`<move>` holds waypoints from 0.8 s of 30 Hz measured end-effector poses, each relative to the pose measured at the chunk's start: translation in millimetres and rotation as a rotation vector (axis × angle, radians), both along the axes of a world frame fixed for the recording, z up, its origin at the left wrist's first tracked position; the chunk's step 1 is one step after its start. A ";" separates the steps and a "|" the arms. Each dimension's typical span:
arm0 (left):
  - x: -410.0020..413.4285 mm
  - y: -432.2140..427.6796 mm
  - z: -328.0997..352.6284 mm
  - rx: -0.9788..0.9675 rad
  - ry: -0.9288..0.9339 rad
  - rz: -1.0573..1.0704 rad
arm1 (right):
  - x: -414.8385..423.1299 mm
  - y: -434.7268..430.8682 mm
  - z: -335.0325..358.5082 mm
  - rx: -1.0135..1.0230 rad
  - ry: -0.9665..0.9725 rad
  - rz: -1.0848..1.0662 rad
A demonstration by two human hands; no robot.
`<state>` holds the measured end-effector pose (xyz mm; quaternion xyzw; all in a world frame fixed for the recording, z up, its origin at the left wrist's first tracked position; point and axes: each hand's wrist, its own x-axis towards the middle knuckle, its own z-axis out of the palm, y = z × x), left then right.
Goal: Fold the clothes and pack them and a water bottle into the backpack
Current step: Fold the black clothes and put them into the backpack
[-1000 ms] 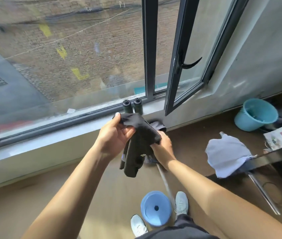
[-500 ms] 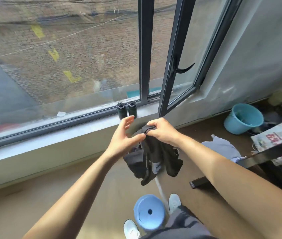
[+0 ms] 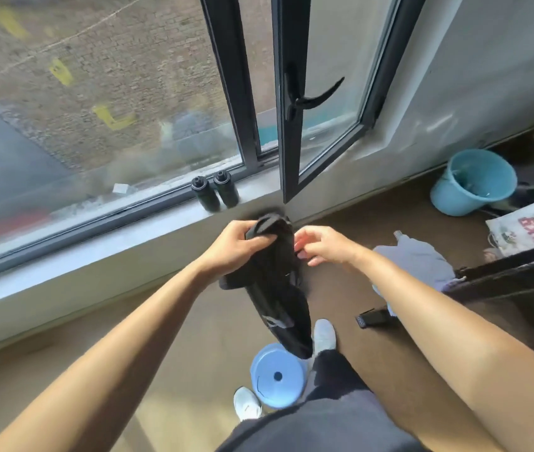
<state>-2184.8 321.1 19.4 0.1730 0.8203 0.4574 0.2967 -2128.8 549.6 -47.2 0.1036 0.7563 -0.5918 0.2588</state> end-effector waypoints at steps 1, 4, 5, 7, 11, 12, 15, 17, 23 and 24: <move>-4.2 5.3 6.0 0.004 -0.037 0.029 | -1.7 8.7 -14.8 0.045 0.001 0.038; -16.9 13.2 23.9 0.019 -0.117 0.113 | -11.0 20.1 -46.0 0.083 0.014 0.116; -20.9 12.9 31.3 0.031 -0.133 0.140 | -16.0 19.5 -51.4 0.082 0.023 0.127; -28.2 7.3 45.4 0.057 -0.156 0.197 | -29.9 14.2 -58.8 0.067 0.041 0.130; -37.8 -11.6 79.1 0.181 -0.175 0.278 | -68.6 -7.1 -59.9 0.004 0.061 0.137; -39.5 -16.2 87.1 0.213 -0.184 0.299 | -79.9 -14.5 -60.7 -0.016 0.073 0.151; -44.9 -28.1 109.2 0.262 -0.159 0.379 | -112.8 -39.0 -62.6 0.024 0.130 0.210; -47.9 -35.2 119.8 0.267 -0.108 0.452 | -134.6 -54.4 -71.7 0.080 0.185 0.234; -51.0 -58.4 129.2 0.320 0.013 0.786 | -153.4 -62.9 -77.8 0.069 0.151 0.101; -51.3 -64.5 123.3 0.314 0.031 0.869 | -150.7 -56.0 -80.6 0.026 0.111 0.076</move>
